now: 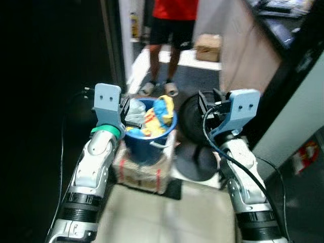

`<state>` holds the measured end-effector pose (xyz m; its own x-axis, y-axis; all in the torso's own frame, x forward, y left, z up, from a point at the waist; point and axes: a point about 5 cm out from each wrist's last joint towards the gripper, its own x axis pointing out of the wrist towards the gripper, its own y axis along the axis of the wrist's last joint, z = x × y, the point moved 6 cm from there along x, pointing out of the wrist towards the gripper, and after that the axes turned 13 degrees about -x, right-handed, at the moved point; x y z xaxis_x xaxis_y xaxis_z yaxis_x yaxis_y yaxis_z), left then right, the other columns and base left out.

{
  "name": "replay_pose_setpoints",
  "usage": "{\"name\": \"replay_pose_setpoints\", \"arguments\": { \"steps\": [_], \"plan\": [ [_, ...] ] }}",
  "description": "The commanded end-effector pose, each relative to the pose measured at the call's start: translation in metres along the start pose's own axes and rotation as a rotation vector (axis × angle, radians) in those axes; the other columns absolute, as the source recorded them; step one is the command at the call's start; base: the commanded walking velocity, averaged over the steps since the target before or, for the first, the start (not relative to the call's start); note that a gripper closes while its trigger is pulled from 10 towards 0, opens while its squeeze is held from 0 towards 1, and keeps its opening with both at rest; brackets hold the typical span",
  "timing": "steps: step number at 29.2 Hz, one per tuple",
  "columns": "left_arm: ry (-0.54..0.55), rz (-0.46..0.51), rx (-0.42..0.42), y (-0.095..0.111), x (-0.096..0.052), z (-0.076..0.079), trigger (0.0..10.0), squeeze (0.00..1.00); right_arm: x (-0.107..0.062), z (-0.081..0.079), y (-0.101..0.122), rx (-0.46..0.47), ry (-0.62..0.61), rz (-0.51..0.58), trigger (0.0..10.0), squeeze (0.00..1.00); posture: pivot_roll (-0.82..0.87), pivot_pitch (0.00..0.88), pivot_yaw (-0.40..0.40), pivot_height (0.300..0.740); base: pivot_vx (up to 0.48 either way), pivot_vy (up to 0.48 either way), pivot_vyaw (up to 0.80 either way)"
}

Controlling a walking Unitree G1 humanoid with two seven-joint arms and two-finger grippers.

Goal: Clothes washing

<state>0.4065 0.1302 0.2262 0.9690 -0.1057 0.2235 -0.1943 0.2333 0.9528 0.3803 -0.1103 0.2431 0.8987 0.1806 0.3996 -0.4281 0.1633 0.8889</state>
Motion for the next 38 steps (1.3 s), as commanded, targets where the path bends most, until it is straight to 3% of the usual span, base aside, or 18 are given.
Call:
{"name": "replay_pose_setpoints", "arguments": {
  "steps": [1,10,28,38],
  "plan": [
    [-0.010,-0.006,-0.004,-0.002,0.000,0.005,10.0,0.00,-0.001,0.004,0.001,-0.010,-0.008,0.001,10.0,0.00,0.07,0.016,-0.001,0.740,0.000,0.000,0.00],
    [-0.005,0.009,0.005,-0.001,-0.001,0.004,10.0,0.00,-0.001,0.000,0.001,-0.003,0.010,0.004,10.0,0.00,0.06,0.019,-0.006,0.740,0.033,0.000,0.00],
    [-0.003,0.009,0.015,-0.002,-0.002,0.004,10.0,0.00,-0.002,-0.008,-0.001,-0.033,0.047,-0.006,10.0,0.00,0.06,0.024,-0.005,0.740,0.467,0.000,0.00],
    [-0.004,0.006,0.019,-0.003,-0.001,0.004,10.0,0.00,-0.002,-0.005,-0.007,-0.053,0.035,-0.031,10.0,0.00,0.06,0.025,-0.005,0.740,0.469,0.000,0.58]
  ]
}}
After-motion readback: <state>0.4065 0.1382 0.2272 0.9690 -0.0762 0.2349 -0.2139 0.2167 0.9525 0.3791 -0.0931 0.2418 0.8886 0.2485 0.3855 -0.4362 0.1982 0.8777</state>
